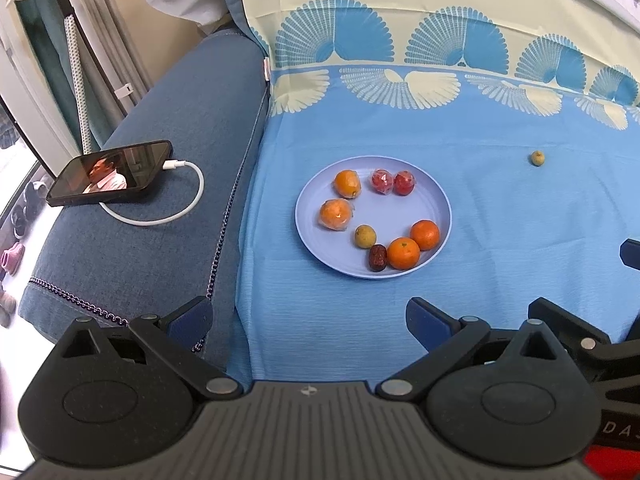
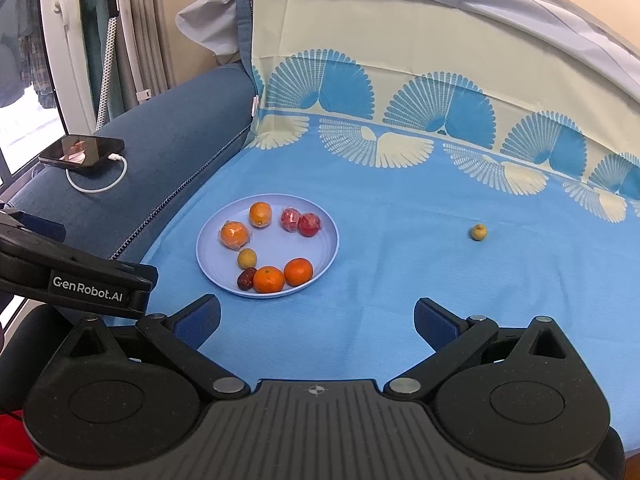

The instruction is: Organize fruits

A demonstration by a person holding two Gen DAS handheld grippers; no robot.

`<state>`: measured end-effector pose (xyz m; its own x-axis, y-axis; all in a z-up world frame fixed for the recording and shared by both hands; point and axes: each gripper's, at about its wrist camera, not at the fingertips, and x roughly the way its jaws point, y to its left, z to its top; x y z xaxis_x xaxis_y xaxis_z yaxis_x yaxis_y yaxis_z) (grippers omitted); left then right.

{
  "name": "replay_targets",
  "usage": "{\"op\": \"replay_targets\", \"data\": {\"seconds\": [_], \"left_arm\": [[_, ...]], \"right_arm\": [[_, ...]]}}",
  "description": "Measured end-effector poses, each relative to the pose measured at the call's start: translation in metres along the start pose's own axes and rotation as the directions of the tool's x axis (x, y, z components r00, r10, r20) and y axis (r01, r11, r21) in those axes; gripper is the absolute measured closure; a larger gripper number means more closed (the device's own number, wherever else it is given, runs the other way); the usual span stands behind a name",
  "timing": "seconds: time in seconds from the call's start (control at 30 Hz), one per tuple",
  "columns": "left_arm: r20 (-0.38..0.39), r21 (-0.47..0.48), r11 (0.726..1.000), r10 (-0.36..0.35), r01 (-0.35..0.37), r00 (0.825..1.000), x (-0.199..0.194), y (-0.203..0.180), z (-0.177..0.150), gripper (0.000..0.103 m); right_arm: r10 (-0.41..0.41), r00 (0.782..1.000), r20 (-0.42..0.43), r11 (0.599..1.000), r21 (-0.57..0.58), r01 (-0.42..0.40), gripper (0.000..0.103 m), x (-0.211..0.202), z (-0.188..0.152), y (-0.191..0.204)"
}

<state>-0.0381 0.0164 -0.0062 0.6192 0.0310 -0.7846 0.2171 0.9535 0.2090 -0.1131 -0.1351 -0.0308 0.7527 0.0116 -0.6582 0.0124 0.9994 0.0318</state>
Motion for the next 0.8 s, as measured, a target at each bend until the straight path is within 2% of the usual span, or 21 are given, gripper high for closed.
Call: {"op": "replay_targets", "data": {"seconds": [0.8], "left_arm": [[-0.024,0.016,1.000,-0.001,0.001,1.000,0.0055,-0.0038,0.0050,0.000]], "right_arm": [[0.010,1.000,0.005,1.000,0.017,-0.010,0.001,0.0053,0.0052,-0.0011]]}}
